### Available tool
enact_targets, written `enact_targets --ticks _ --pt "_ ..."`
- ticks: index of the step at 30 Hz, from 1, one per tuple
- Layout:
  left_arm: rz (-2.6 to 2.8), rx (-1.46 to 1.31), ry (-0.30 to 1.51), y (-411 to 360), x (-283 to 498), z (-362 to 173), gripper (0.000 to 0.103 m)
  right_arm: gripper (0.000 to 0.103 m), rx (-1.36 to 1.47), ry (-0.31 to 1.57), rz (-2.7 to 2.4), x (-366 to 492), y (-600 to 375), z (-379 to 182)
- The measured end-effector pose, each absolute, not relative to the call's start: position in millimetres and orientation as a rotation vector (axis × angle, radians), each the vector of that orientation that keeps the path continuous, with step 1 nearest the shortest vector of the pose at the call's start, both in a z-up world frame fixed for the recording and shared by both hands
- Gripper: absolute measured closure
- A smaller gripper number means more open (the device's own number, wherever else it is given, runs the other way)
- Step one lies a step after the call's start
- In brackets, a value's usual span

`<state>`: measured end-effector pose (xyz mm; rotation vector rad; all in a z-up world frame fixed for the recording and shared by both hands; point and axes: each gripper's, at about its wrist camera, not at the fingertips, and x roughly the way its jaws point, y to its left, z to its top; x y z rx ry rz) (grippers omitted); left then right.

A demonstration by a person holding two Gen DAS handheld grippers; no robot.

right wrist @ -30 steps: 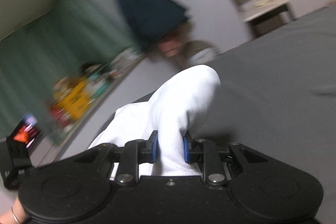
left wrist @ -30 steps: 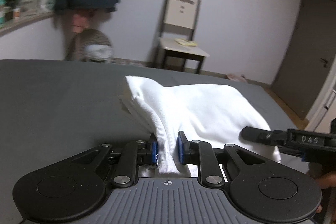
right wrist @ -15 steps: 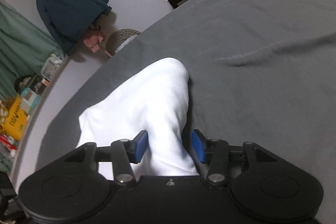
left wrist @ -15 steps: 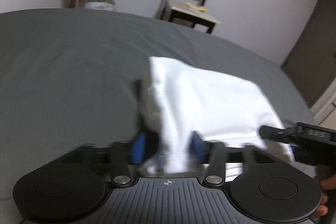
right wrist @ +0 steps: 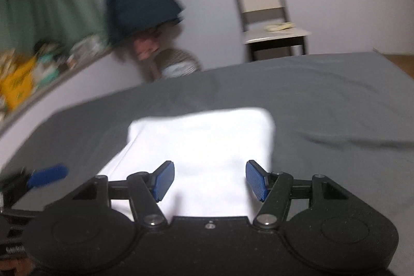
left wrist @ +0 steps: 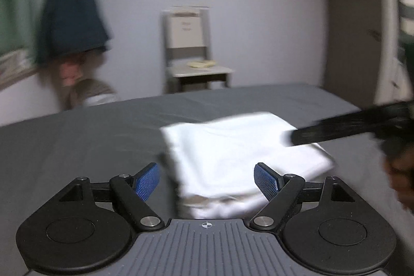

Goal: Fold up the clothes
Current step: 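Release the bundle and pull both grippers back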

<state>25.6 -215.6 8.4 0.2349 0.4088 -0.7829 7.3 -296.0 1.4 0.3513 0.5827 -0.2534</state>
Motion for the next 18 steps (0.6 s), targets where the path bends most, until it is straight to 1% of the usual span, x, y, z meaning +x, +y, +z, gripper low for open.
enact_targets --ticks 4,7,9,11,12,13,15,16,18 --pt "-0.783 0.294 0.48 -227.7 24.9 -9.1 0.022 0.042 0.362 0.688 -0.227 20.8 -290.8 -13.3" --pt "-0.735 0.39 0.585 -236.1 33.3 -24.9 0.022 0.04 0.427 0.693 -0.218 14.0 -293.1 -9.3" --pt "-0.72 0.39 0.58 -225.8 31.1 -26.7 0.022 0.039 0.452 0.669 -0.23 5.4 -291.4 -4.1" --pt "-0.709 0.371 0.558 -208.4 23.5 -23.5 0.022 0.025 0.446 0.636 -0.254 -5.0 -282.1 0.2" --pt "-0.702 0.358 0.55 -199.9 19.7 -21.8 0.022 0.01 0.428 0.61 -0.276 -8.5 -273.0 1.8" --pt "-0.695 0.347 0.542 -191.2 15.7 -20.4 0.022 0.004 0.408 0.58 -0.3 -11.7 -263.6 3.1" --pt "-0.677 0.341 0.519 -173.7 7.8 -19.1 0.022 0.003 0.375 0.54 -0.307 -12.3 -243.3 4.2" --pt "-0.67 0.346 0.509 -167.5 5.9 -19.1 0.022 0.001 0.359 0.537 -0.301 -11.0 -232.1 3.7" --pt "-0.657 0.365 0.507 -157.0 1.6 -22.0 0.022 0.0 0.319 0.54 -0.292 -12.9 -209.3 -2.0"
